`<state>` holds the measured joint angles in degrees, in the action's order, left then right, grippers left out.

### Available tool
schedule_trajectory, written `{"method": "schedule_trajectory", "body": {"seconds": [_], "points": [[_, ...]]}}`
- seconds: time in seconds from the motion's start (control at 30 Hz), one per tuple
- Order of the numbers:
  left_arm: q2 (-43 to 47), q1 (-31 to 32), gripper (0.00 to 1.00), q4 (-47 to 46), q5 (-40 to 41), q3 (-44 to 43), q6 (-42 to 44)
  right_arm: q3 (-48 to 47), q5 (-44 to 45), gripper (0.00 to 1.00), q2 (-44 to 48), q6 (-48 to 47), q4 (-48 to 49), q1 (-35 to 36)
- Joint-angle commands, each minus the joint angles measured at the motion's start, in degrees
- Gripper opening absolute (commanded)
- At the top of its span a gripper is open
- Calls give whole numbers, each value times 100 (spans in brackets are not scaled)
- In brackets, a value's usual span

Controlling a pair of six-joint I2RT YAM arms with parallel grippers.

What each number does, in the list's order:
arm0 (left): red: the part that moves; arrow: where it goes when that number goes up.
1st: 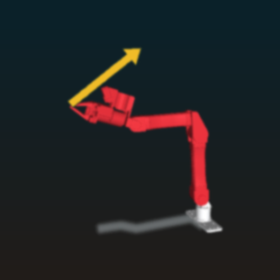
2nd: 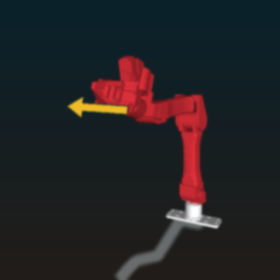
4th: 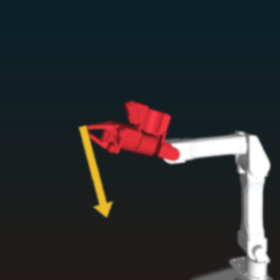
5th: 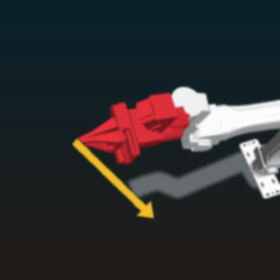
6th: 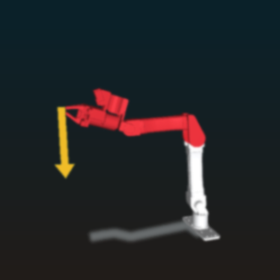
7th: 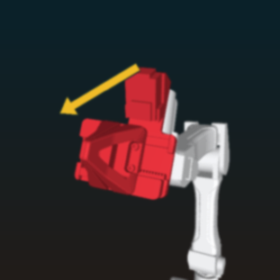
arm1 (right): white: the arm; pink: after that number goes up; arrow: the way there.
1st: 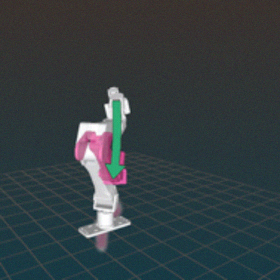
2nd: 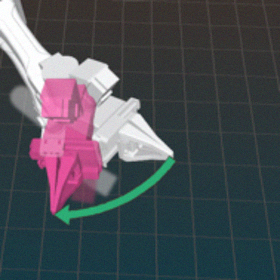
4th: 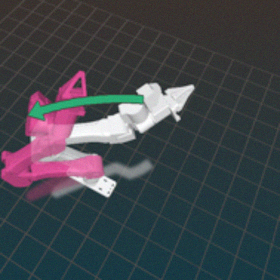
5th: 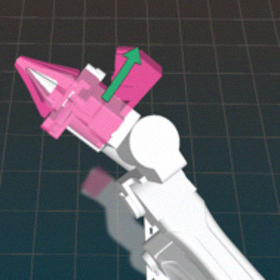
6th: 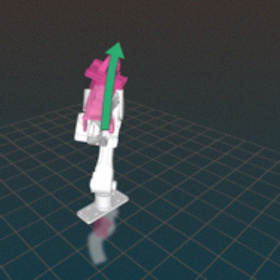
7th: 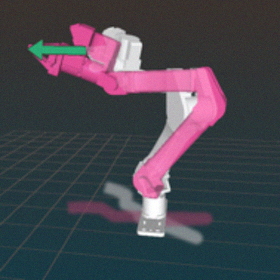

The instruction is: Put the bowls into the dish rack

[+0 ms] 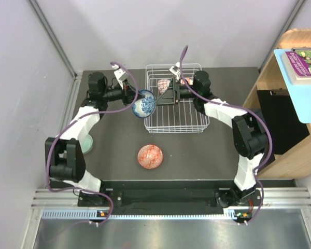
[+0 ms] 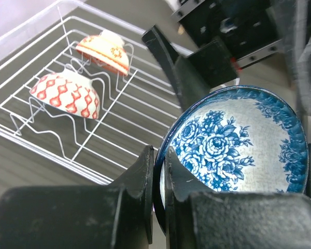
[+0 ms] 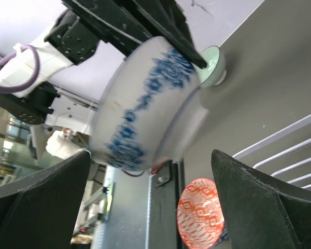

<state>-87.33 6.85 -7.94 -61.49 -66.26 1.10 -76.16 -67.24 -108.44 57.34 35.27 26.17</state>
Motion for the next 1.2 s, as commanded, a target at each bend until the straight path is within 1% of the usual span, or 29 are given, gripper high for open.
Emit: {"method": "schedule_trajectory", "body": {"seconds": [0.0,0.07,0.1,0.17,0.47,0.53,0.57,0.63,0.67,0.73,0.77,0.83,0.87,0.93,0.97,1.03,1.07,1.1,1.13,1.17], "points": [[-284,246,0,-243,102,-291,171,40,-87,100,-36,610,972,72],[-346,246,0,-225,129,-309,223,101,-166,99,-106,839,1455,46],[-355,246,0,-234,138,-309,232,119,-175,100,-133,1101,1639,20],[-372,246,0,-234,146,-317,241,101,-184,100,-203,1191,1816,2],[-443,290,0,-339,269,-396,224,93,-219,99,-388,1192,1844,11],[-487,299,0,-348,261,-405,180,93,-228,95,-423,1192,1852,10],[-487,308,0,-374,269,-405,154,93,-228,90,-441,1192,1852,11],[-504,326,0,-383,261,-397,145,101,-237,84,-476,1209,1887,2],[-513,334,0,-401,269,-388,136,110,-237,80,-485,1227,1914,10],[-504,352,0,-418,278,-361,162,119,-237,76,-511,1270,1966,11],[-496,361,0,-427,287,-335,171,128,-237,69,-511,1332,2001,11],[-496,369,0,-436,305,-309,214,145,-245,64,-546,1428,2167,2],[-496,378,0,-436,313,-283,224,163,-245,56,-555,1490,2264,2],[-496,378,0,-436,322,-256,241,189,-237,46,-599,1718,2562,2],[-504,387,0,-436,322,-247,241,189,-237,36,-616,1815,2616,2],[-513,387,0,-436,322,-212,250,189,-210,22,-643,1859,2705,2],[-504,396,0,-436,322,-195,250,189,-202,9,-652,1860,2714,2],[-513,396,0,-436,322,-194,250,189,-193,3,-660,1868,2722,2],[-513,405,0,-436,314,-177,250,198,-184,0,-661,1868,2740,10],[-504,405,0,-445,305,-168,259,207,-167,0,-669,1877,2766,2]]}}
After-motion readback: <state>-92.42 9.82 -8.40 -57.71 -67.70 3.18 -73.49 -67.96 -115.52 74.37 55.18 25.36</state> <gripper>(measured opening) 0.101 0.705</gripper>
